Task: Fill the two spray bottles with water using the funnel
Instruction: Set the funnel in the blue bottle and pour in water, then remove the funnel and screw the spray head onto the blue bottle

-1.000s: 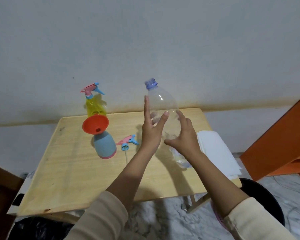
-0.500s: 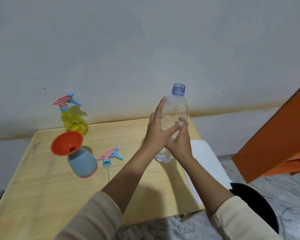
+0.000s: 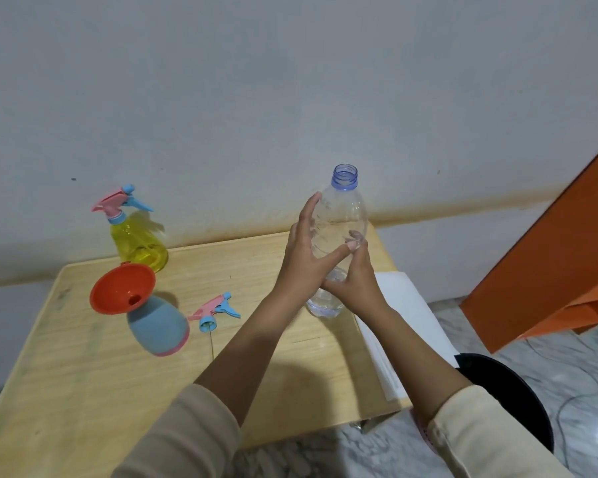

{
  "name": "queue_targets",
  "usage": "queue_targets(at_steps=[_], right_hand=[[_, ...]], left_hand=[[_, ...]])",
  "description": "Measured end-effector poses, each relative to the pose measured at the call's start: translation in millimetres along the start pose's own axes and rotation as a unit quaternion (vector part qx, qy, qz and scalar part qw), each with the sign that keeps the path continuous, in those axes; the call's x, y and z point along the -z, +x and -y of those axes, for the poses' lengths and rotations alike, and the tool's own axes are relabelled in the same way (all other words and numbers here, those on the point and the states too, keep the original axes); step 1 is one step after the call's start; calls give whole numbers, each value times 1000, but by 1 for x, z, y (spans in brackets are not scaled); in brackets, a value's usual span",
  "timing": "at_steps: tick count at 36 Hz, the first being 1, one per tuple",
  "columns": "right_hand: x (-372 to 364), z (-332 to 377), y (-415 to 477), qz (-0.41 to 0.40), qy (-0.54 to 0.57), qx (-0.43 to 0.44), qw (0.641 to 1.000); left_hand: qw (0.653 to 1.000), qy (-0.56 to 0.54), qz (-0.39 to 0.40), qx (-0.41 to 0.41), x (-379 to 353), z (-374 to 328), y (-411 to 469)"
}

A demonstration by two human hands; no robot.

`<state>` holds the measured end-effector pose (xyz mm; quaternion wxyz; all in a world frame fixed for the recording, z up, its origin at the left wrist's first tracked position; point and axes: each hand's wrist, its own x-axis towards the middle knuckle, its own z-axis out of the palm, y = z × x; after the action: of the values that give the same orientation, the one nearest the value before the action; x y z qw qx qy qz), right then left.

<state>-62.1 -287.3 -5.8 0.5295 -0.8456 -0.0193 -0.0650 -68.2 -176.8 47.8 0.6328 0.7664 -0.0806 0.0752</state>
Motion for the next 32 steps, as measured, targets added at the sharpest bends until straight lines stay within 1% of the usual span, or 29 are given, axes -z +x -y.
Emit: queue_targets(at_steps=[2,4,9,14,17,19,22,25,29,31,32], right_hand=[[3,0,-1,2,-12,-3,1000],[4,1,-3,-14,-41,-6,999],[5,8,-11,-52,-84,2,995],[-2,16,-26,-120,-58,0,991],[-10,24,-41,-180,-37,0,983],[-18,30,-51,-210,-21,-1,977],[-38,39,-66,-228,-3,-8,974],[-70,48,-77,-204,8,-2,979],[-126,68,-83,-113,11,23,993],[-153,82,-83,-63,15,30,997],[-166,89,-83,-40,18,32,999]], left_hand=[[1000,4,16,-1,3,0,1],[1000,6,30,2,5,1,1],[999,37,30,-17,9,1,1],[997,60,46,-35,26,-1,-3],[993,96,51,-37,44,3,-15],[990,128,45,-39,59,11,-28],[985,168,12,-32,85,33,-52],[980,197,-21,8,118,60,-80],[971,212,-109,34,168,100,-116],[956,238,-163,46,192,117,-129],[951,243,-181,65,204,124,-133]])
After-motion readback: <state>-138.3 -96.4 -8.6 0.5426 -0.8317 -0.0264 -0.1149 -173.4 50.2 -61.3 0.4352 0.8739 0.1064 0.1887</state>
